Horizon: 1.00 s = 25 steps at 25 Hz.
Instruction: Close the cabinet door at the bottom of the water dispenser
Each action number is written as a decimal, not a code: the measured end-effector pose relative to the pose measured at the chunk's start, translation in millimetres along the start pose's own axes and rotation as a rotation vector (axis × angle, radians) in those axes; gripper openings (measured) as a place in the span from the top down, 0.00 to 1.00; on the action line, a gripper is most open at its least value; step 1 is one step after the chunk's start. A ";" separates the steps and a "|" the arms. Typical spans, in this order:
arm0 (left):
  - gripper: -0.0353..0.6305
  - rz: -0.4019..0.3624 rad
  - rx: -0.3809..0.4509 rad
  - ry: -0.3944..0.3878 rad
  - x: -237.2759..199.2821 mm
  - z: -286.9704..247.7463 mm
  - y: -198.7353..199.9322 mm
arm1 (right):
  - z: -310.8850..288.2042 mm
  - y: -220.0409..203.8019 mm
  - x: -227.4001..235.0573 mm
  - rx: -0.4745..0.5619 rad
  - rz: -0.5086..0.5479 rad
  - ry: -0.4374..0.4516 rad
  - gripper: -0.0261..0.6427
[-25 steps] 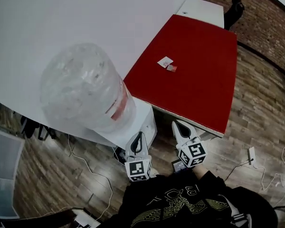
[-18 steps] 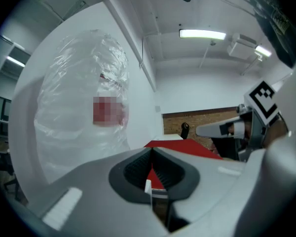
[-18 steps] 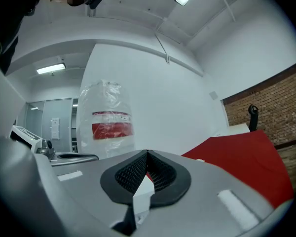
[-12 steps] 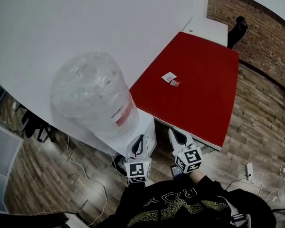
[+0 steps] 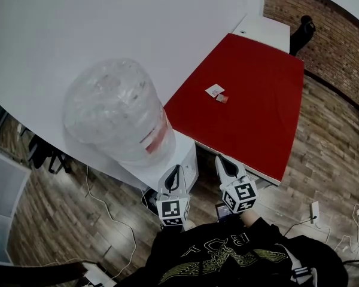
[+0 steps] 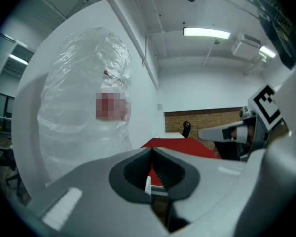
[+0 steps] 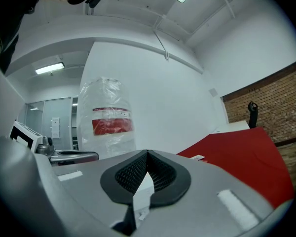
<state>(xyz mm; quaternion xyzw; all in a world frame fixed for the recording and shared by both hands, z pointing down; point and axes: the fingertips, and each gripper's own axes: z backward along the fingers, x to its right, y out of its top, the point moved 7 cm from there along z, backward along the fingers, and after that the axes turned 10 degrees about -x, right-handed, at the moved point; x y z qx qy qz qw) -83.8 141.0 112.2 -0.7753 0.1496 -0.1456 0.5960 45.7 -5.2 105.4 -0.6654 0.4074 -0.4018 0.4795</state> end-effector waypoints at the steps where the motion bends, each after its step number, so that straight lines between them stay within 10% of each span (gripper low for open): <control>1: 0.94 -0.004 -0.001 -0.004 1.2 -0.5 -0.5 | 0.1 0.0 0.0 0.002 0.004 -0.002 0.96; 25: 0.94 -0.018 -0.001 -0.002 5.6 -0.8 0.2 | -0.1 2.5 4.7 0.024 0.008 0.003 0.96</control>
